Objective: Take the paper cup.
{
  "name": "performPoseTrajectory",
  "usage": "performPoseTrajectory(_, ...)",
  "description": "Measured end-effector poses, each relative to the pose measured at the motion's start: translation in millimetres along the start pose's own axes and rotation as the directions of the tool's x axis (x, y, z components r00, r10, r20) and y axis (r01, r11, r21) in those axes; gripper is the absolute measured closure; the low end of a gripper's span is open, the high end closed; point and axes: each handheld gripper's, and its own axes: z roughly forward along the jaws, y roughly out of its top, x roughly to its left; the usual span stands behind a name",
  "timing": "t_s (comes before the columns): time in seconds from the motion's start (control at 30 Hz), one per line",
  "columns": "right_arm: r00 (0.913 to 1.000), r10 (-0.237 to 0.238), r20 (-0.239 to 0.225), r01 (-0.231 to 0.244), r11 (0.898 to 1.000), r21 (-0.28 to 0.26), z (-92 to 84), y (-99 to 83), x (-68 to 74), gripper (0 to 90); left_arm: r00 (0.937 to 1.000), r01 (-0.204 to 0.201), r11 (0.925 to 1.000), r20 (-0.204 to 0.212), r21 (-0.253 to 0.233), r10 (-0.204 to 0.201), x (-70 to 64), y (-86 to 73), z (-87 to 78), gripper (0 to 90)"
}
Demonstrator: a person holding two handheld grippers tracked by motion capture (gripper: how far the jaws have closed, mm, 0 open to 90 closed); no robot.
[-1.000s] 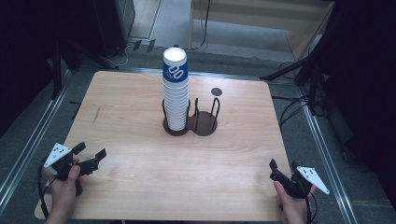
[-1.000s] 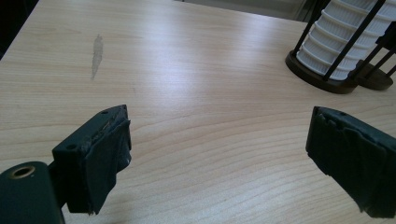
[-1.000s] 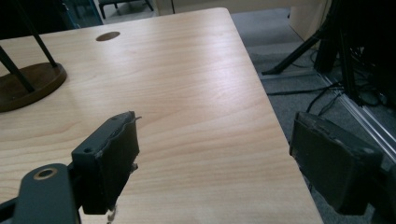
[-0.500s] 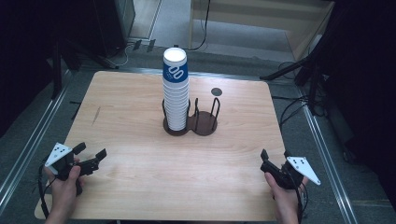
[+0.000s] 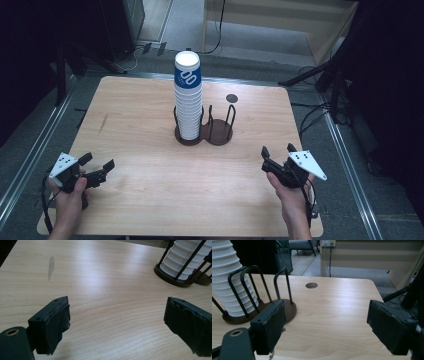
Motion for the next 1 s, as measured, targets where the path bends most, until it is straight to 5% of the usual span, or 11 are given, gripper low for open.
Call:
performPoseTrajectory(0.53,0.9947,-0.045,-0.092,0.045,0.999,-0.007,25.8,29.7,45.2,14.0,1.0,-0.001,1.0,0.003,0.001,0.001,0.1,0.0,0.0,7.3)
performPoseTrajectory(1.0,0.9913,-0.045,-0.124,0.043,0.999,-0.02,40.8,47.2,66.5,13.7,1.0,-0.004,1.0,0.003,0.003,0.004,-0.3,0.1,0.3,7.3)
